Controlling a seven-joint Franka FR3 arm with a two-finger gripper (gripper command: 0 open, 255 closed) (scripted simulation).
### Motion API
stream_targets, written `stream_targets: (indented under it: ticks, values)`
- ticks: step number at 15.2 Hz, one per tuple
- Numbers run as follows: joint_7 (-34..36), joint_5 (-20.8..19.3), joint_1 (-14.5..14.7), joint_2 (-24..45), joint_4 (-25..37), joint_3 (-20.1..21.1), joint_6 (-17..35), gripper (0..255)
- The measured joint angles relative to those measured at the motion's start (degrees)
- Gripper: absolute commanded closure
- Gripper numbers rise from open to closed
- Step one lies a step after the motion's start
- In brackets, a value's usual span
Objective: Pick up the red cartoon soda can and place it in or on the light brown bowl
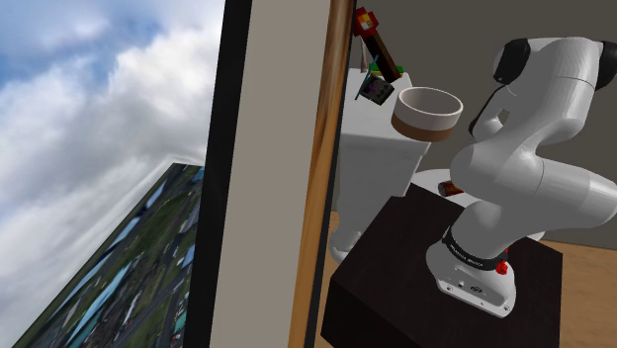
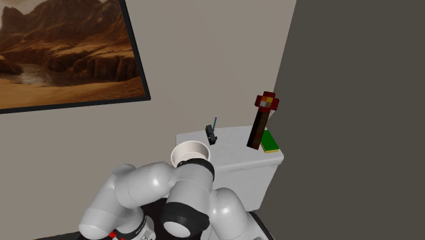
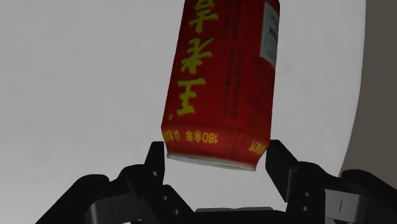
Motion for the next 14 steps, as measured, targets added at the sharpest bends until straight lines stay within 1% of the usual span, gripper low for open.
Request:
stream_targets:
  ticks: [14]
  values:
    - [4.18, -4.13, 3.2, -10.57, -6.45, -4.2, -4.31, 255]
